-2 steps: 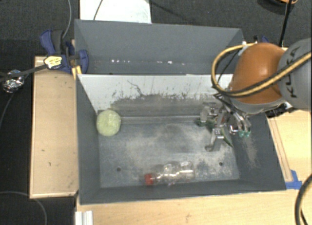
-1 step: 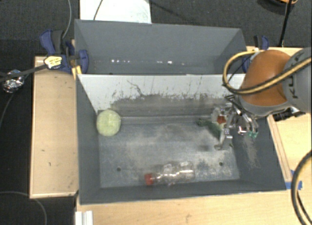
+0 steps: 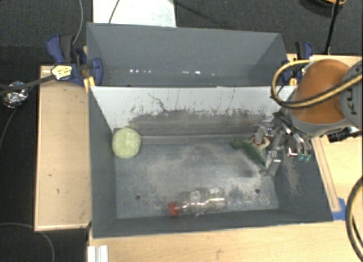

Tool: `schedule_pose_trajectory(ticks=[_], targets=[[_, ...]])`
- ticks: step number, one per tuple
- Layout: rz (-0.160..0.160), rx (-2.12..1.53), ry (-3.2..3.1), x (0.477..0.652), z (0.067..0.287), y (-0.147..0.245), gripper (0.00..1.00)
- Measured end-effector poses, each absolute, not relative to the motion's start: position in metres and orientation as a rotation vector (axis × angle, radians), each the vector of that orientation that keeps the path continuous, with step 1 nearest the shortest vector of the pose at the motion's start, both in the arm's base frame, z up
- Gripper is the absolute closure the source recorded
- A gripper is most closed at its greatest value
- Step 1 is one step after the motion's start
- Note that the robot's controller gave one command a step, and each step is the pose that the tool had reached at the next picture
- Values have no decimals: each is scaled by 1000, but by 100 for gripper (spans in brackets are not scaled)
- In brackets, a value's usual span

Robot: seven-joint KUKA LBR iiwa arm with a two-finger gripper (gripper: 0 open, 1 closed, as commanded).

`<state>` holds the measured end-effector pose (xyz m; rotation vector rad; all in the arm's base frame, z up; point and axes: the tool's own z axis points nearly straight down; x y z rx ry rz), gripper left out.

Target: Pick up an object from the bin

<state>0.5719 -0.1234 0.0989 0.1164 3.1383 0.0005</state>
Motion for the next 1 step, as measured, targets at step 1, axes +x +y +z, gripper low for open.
schedule_pose_trajectory(ticks=[1], targets=[[1,247,3123,574,112,-130,0]])
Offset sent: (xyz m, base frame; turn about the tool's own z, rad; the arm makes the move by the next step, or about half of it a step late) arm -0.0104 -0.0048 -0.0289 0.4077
